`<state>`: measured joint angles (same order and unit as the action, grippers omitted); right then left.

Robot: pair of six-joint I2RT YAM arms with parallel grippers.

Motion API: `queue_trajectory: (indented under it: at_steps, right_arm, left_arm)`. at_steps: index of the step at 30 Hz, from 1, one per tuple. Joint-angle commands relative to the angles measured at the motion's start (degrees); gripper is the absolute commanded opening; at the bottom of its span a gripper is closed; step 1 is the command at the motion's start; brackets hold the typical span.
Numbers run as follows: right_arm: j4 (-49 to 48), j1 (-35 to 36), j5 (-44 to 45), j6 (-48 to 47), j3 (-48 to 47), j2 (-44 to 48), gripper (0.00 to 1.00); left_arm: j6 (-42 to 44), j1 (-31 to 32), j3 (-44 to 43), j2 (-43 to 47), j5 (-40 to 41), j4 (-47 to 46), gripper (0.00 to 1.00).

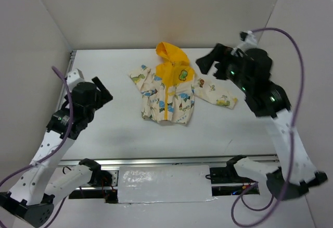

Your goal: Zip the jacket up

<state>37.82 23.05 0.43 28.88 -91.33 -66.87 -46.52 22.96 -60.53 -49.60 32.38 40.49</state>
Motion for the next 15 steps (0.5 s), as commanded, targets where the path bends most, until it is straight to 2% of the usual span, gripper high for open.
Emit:
queue_trajectory:
  at_steps: [1,2,5,8,15]
  right_arm:
    - [6.19,-0.72,6.87,-2.87,7.47,12.35,1.0]
    - [6.99,-0.72,7.22,-2.87,10.35,18.47,1.0]
    - [11.11,-0.64,8.62,-2.87,12.31,28.86,1.0]
    - [16.92,-0.72,9.41,-3.57,10.91,35.73,1.0]
    - [24.84,-0.72,15.21,-3.92,8.89,41.56,1.0]
  left_arm:
    - [6.52,-7.64,-7.48,1.44,2.77,5.47,0.99]
    - [7.4,-8.89,-8.36,1.88,3.21,6.0,0.99]
    - [9.61,-11.36,-11.71,4.07,4.53,7.49,0.99]
    - [11.8,-11.45,-13.12,7.58,5.06,9.43,0.99]
    - [14.26,-11.45,-12.77,15.5,5.24,16.46,0.99]
